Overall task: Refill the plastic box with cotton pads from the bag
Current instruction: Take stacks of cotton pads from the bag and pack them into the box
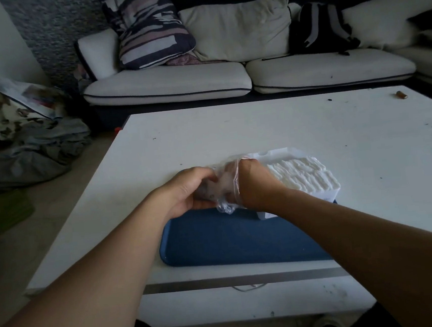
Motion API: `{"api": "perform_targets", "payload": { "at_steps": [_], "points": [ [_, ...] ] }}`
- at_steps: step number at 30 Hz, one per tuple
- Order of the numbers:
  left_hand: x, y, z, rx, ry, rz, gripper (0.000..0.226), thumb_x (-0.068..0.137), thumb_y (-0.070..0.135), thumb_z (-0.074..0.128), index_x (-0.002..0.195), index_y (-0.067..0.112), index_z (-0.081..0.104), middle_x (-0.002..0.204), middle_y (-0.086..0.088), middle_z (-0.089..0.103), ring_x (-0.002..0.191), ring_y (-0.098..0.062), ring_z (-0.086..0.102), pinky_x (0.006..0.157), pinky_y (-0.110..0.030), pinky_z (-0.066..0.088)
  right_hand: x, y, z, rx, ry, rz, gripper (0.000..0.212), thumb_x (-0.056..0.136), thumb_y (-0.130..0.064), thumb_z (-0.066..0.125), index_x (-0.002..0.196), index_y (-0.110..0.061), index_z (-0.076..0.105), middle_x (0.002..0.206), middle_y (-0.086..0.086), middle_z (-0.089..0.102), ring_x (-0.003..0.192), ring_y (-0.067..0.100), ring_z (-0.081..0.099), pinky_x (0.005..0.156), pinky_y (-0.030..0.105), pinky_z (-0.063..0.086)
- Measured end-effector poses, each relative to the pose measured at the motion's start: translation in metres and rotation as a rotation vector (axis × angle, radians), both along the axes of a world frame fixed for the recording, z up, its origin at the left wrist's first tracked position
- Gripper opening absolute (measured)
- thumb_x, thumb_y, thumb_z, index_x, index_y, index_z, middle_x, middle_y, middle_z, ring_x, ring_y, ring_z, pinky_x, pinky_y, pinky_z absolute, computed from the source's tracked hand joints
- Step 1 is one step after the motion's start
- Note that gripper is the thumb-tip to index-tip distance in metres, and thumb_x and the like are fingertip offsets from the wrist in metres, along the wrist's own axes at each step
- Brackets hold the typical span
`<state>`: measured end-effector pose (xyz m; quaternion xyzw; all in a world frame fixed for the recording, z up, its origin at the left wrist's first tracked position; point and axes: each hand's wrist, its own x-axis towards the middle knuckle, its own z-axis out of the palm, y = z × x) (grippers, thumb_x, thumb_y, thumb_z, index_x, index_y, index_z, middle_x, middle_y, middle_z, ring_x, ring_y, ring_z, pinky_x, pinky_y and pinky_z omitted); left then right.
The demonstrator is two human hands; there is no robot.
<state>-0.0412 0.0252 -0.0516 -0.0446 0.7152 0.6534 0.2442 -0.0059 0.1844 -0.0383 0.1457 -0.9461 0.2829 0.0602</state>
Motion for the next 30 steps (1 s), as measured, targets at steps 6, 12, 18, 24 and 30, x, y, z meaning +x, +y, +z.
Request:
{"api": "perform_targets", "payload": {
  "at_steps": [6,12,18,24,30],
  "points": [
    [-0.011,-0.004,-0.012,-0.154,0.240,0.151,0.015,0.091,0.002,0.064,0.103,0.008,0.071,0.095,-0.005,0.073,0.079,-0.020,0.068,0.069,-0.033,0.062,0.003,0.014,0.013,-0.008,-0.023,0.099,0.018,0.074,-0.004,0.074,0.075,-0.017,0.061,0.067,-0.017,0.055,0.064,-0.004,0.057,0.054,0.004,0.036],
    [-0.025,-0.028,-0.031,-0.574,0.315,0.186,0.015,0.089,0.022,0.067,0.103,0.018,0.069,0.102,0.000,0.071,0.093,-0.019,0.066,0.077,-0.031,0.054,0.002,0.035,0.029,-0.449,-0.148,-0.017,0.025,0.072,-0.011,0.087,0.093,-0.017,0.075,0.084,0.000,0.074,0.077,0.013,0.069,0.066,0.017,0.056],
    [-0.012,-0.008,0.017,-0.522,0.422,0.551,0.041,0.076,0.026,0.060,0.116,0.014,0.063,0.115,-0.003,0.060,0.104,-0.024,0.058,0.075,-0.031,0.047,0.007,0.045,0.033,-1.043,-0.426,0.077,0.034,0.083,0.017,0.066,0.110,-0.004,0.066,0.097,0.010,0.068,0.089,0.021,0.070,0.076,0.033,0.062],
    [0.036,0.041,0.067,0.252,0.133,0.222,0.050,0.090,0.057,0.059,0.112,0.013,0.060,0.114,-0.011,0.060,0.100,-0.027,0.058,0.083,-0.039,0.051,0.008,0.037,0.043,-0.927,-0.304,0.184,0.062,0.057,0.008,0.051,0.117,-0.005,0.063,0.096,0.021,0.062,0.086,0.031,0.062,0.075,0.042,0.052],
    [0.055,0.039,0.074,0.474,-0.158,-0.221,0.043,0.090,0.047,0.061,0.111,0.010,0.069,0.092,-0.013,0.070,0.083,-0.026,0.070,0.080,-0.038,0.060,0.018,0.038,0.054,-0.797,-0.293,0.279,0.057,0.056,0.005,0.047,0.109,-0.007,0.065,0.087,0.012,0.064,0.076,0.020,0.063,0.055,0.025,0.048]
  ]
}}
